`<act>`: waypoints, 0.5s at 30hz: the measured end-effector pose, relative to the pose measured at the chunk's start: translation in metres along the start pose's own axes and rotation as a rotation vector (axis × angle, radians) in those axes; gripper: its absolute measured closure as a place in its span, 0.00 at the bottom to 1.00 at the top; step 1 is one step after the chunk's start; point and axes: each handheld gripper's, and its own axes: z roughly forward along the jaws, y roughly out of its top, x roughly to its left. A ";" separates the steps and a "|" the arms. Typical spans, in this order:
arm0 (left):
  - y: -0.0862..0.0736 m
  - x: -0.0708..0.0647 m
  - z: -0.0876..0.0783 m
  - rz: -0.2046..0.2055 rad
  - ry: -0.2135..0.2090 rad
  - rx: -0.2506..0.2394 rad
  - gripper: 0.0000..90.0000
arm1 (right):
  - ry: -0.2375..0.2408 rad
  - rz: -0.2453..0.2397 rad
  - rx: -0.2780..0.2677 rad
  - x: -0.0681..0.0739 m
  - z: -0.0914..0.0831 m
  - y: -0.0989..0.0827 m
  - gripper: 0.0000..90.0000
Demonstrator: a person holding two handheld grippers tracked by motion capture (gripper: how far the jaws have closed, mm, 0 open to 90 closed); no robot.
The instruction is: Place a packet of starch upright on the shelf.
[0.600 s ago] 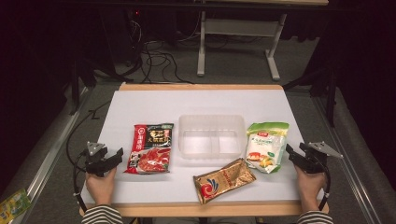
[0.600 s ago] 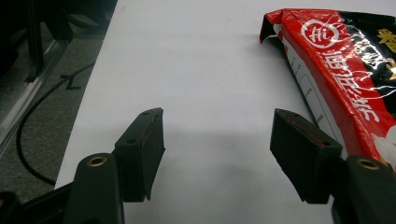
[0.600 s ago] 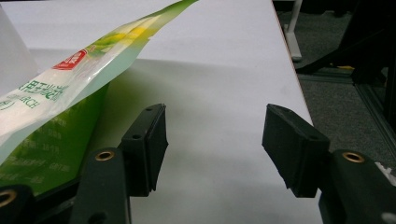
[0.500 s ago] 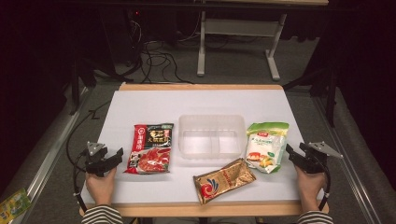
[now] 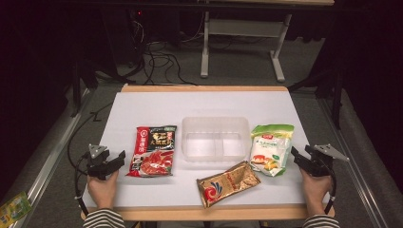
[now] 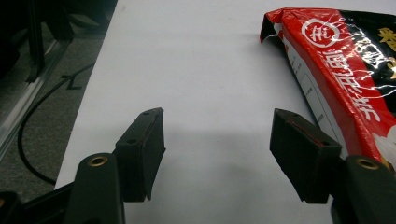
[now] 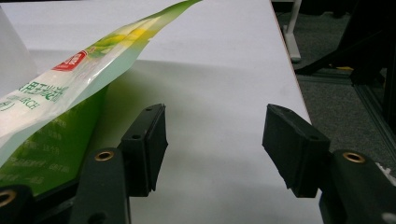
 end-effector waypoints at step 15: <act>0.000 0.000 0.000 0.004 0.000 -0.004 0.40 | 0.006 0.032 -0.023 -0.002 -0.003 0.001 0.46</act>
